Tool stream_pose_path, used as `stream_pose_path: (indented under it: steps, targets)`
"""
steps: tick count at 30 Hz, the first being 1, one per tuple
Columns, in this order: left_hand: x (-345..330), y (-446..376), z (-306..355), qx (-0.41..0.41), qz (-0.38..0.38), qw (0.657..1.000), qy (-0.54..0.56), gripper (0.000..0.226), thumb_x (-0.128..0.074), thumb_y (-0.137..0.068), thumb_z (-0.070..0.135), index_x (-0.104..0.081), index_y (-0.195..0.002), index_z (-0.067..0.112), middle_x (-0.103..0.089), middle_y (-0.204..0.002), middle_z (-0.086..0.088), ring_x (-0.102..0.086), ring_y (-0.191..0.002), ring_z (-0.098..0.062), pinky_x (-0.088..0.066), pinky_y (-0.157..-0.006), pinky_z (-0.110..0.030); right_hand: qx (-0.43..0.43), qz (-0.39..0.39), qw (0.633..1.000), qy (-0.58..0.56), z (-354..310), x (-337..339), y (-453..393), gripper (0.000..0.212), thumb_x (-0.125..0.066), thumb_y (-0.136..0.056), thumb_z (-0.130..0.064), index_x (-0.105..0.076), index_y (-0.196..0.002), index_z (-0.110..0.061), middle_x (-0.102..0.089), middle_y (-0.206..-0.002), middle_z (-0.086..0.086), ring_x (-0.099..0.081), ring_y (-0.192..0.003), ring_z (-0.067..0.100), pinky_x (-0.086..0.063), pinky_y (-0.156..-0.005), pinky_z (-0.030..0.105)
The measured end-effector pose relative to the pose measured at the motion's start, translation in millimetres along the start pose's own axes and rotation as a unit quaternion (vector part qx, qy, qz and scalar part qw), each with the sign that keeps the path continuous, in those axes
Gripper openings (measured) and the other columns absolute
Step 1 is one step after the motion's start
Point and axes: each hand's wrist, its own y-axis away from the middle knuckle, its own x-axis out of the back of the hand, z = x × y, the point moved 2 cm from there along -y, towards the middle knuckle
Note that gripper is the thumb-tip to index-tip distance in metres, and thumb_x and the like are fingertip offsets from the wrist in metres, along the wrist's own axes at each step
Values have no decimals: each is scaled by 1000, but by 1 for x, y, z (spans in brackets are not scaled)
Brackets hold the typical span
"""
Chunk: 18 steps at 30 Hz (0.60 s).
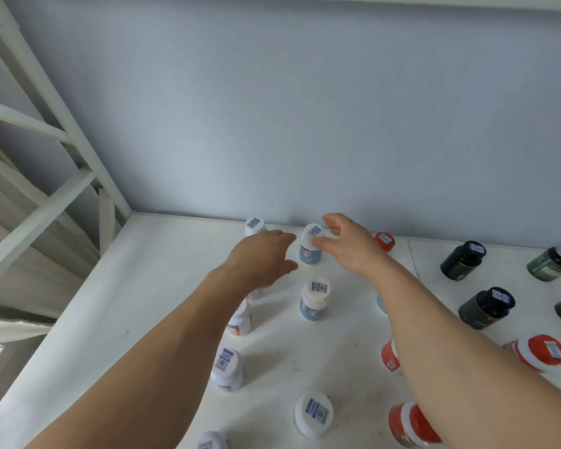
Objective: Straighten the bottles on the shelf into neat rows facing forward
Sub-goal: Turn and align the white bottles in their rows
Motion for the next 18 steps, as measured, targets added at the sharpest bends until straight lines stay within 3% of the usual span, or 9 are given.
stream_pose_path:
  steps: [6,12,15,18]
  targets:
    - [-6,-22,-10,25,-14,999,18,60,-57,-92,43,-40,-143,19,-47,-143,-1,-46,-129,-20,-44,-99,-36,-24,-39,999,24,7,-20,-27,68,-69,-87,-34,-38,-146,-24,-53,-138,-1,-53,-120,19,-40,-93,27]
    - [-8,-35,-18,44,-22,993,107,68,-64,-88,42,-36,-147,21,-44,-148,2,-43,-133,-16,-36,-106,-30,-5,-21,999,27,7,-18,-38,37,-68,-85,-36,-57,-119,-25,-66,-108,-3,-61,-95,19,-46,-77,31]
    - [-11,-33,-19,57,-39,975,211,69,-72,-82,40,-43,-143,24,-52,-139,6,-51,-124,-14,-39,-99,-25,17,-15,1000,6,-1,-13,-33,32,-72,-83,-38,-59,-110,-27,-65,-99,-7,-60,-88,14,-46,-73,29]
    - [-15,-35,-20,45,-69,964,253,54,-75,-78,39,-56,-126,25,-62,-120,6,-58,-109,-16,-47,-95,-31,39,-7,999,-7,-11,-4,-30,30,-74,-80,-42,-61,-103,-26,-62,-87,-12,-57,-77,8,-39,-64,25]
